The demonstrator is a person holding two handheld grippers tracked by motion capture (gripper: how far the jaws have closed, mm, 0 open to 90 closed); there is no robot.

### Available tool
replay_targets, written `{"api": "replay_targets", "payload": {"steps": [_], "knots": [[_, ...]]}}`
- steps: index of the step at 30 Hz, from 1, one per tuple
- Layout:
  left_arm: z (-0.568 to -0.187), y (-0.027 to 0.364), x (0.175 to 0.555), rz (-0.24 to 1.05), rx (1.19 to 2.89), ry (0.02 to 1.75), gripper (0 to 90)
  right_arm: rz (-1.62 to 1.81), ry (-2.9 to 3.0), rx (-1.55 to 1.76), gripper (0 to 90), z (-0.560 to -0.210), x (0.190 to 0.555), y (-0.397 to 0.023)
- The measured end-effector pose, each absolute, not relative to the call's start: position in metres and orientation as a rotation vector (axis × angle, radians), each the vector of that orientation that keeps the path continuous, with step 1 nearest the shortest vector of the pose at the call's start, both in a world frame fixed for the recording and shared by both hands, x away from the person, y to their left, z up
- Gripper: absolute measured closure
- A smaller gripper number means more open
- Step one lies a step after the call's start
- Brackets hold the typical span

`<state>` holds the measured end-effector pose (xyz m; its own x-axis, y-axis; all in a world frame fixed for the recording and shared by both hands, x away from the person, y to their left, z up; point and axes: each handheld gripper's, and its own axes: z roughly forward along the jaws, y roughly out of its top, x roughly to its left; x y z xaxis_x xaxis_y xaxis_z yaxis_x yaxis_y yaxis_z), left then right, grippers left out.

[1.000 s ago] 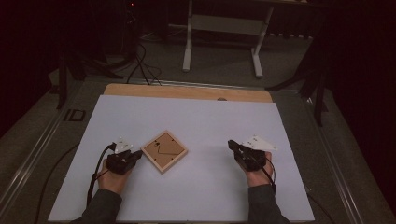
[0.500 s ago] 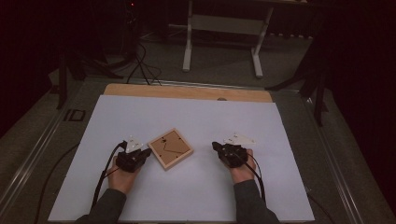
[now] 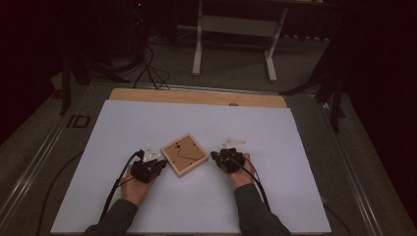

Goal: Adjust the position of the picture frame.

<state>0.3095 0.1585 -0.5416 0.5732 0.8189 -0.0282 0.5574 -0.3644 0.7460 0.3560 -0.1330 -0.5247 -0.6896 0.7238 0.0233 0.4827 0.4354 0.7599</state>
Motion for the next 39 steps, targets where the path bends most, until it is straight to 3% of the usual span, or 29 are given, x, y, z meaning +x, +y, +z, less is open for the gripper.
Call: {"api": "replay_targets", "payload": {"steps": [12,39], "knots": [[-0.539,0.153,0.317,0.433,2.063,1.090,90.0,1.100,2.447,0.998,89.5,-0.527,0.363,-0.134],[-0.541,0.138,0.354,0.374,2.003,1.094,90.0,1.114,2.570,0.869,89.8,-0.520,0.313,-0.137]]}}
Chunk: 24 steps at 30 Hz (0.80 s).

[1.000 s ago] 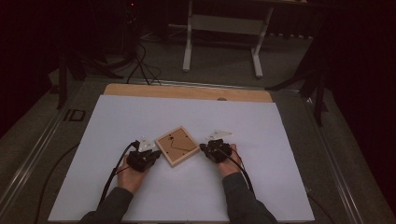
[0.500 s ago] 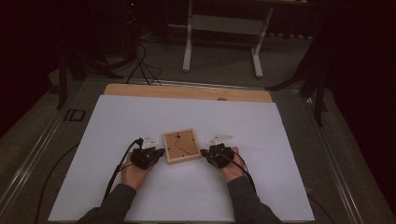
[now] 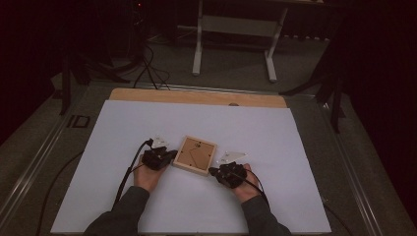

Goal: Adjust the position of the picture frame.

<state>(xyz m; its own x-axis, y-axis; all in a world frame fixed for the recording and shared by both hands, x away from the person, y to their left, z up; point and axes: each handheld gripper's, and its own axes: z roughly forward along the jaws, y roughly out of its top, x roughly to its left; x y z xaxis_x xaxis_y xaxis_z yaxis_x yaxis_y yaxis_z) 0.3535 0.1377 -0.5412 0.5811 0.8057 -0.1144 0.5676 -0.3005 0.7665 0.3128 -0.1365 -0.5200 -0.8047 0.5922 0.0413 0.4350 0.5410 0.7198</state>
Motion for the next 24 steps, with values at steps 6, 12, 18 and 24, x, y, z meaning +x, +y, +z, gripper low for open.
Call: {"api": "replay_targets", "payload": {"steps": [6,12,18,24], "knots": [[-0.540,0.136,0.359,0.382,1.990,1.101,90.0,1.115,2.593,0.832,89.7,-0.520,0.310,-0.133],[-0.529,0.139,0.348,0.420,1.957,1.087,89.9,1.130,2.525,0.855,89.6,-0.513,0.321,-0.136],[-0.521,0.145,0.324,0.410,1.906,1.016,89.9,1.151,2.418,0.947,89.6,-0.504,0.345,-0.144],[-0.527,0.149,0.305,0.367,1.912,0.994,89.8,1.129,2.367,0.982,89.6,-0.496,0.367,-0.138]]}}
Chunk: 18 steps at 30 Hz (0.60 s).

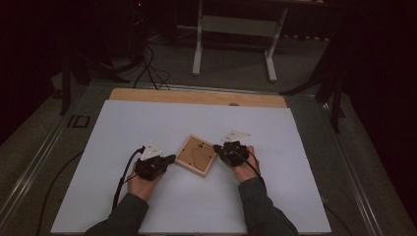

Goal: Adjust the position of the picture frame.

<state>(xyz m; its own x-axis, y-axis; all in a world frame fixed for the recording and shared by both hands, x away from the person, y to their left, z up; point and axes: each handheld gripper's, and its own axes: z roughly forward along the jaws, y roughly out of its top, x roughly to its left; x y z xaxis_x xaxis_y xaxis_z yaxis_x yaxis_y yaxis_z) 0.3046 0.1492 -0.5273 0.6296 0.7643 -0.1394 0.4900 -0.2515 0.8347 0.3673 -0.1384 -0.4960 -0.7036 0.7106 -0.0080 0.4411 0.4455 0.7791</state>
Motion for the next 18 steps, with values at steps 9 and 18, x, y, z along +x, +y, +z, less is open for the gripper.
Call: {"api": "replay_targets", "payload": {"steps": [9,18], "knots": [[-0.532,0.143,0.302,0.335,1.964,0.984,89.7,1.045,2.328,1.046,89.7,-0.500,0.399,-0.129],[-0.536,0.140,0.303,0.350,2.007,0.982,89.7,0.999,2.349,1.091,89.7,-0.510,0.409,-0.125]]}}
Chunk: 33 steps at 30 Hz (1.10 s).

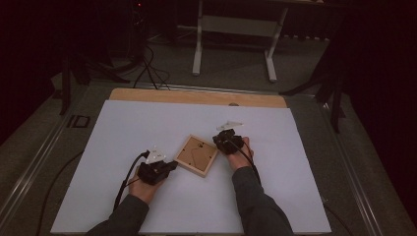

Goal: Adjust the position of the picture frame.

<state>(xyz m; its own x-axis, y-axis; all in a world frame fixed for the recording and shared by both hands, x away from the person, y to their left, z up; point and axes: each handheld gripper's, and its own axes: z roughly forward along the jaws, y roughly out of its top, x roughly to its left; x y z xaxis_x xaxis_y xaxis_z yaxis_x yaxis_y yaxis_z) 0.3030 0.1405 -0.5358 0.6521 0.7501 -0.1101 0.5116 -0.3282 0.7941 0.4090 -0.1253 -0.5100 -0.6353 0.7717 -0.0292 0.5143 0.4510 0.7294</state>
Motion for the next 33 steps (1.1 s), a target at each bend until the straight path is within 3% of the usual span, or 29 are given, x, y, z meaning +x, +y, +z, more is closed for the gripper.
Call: {"api": "replay_targets", "payload": {"steps": [19,33], "knots": [[-0.536,0.148,0.318,0.328,1.980,1.084,89.7,0.918,2.424,1.042,89.7,-0.515,0.396,-0.129],[-0.535,0.138,0.309,0.280,2.067,1.047,89.6,0.976,2.477,1.024,89.7,-0.520,0.365,-0.139]]}}
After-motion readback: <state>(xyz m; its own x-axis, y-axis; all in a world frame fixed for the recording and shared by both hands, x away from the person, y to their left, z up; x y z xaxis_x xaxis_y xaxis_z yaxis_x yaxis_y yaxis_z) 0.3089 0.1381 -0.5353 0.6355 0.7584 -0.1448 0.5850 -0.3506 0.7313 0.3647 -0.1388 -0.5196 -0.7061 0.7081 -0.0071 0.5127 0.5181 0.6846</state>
